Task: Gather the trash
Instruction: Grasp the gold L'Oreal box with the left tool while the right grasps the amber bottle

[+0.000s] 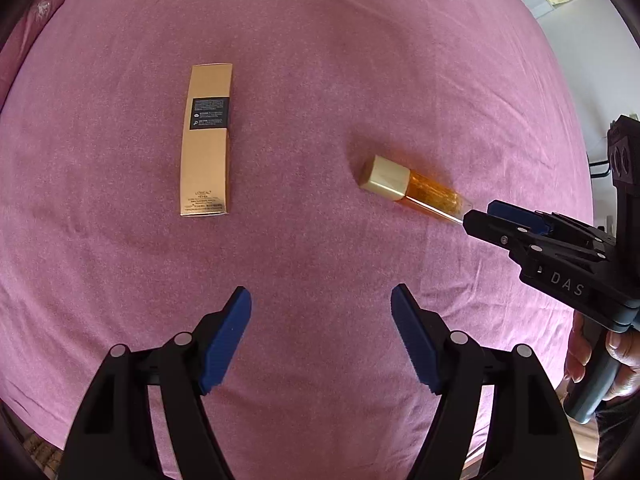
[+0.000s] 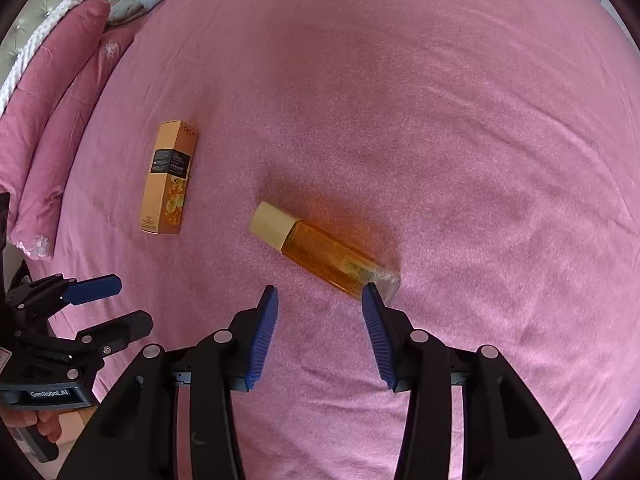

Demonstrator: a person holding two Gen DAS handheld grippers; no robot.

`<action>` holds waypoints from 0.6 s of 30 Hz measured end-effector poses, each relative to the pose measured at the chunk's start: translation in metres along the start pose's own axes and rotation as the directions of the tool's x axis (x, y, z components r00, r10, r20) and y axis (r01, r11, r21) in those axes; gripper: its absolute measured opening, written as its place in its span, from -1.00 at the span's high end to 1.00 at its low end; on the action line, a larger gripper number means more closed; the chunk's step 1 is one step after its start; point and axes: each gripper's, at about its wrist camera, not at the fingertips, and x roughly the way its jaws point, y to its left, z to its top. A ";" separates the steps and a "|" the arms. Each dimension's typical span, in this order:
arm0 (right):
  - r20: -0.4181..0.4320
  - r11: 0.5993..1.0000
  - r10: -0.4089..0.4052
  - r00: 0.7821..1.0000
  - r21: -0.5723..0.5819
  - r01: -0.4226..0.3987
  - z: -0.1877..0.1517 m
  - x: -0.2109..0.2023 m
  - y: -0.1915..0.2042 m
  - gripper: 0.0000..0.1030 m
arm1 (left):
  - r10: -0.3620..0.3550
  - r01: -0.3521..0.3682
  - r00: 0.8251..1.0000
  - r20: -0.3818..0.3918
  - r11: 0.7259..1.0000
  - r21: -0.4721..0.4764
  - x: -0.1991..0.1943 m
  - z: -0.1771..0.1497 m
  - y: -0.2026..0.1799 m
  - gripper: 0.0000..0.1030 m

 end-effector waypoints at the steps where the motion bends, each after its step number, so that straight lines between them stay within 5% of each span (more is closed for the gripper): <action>1: -0.007 0.999 -0.013 1.000 -0.030 0.012 0.004 0.006 0.003 0.04 | 0.004 -0.004 1.000 0.001 1.000 -0.010 0.001 0.004 0.004 -0.40; 11: -0.087 0.962 -0.150 0.985 -0.244 0.125 0.023 0.060 0.025 -0.04 | 0.028 -0.028 1.000 -0.009 0.997 -0.072 0.009 0.030 0.034 -0.41; 18: -0.112 0.996 0.006 0.994 -0.084 -0.015 0.022 0.067 0.025 0.26 | 0.060 -0.062 0.998 -0.036 0.997 -0.047 0.023 0.048 0.044 -0.43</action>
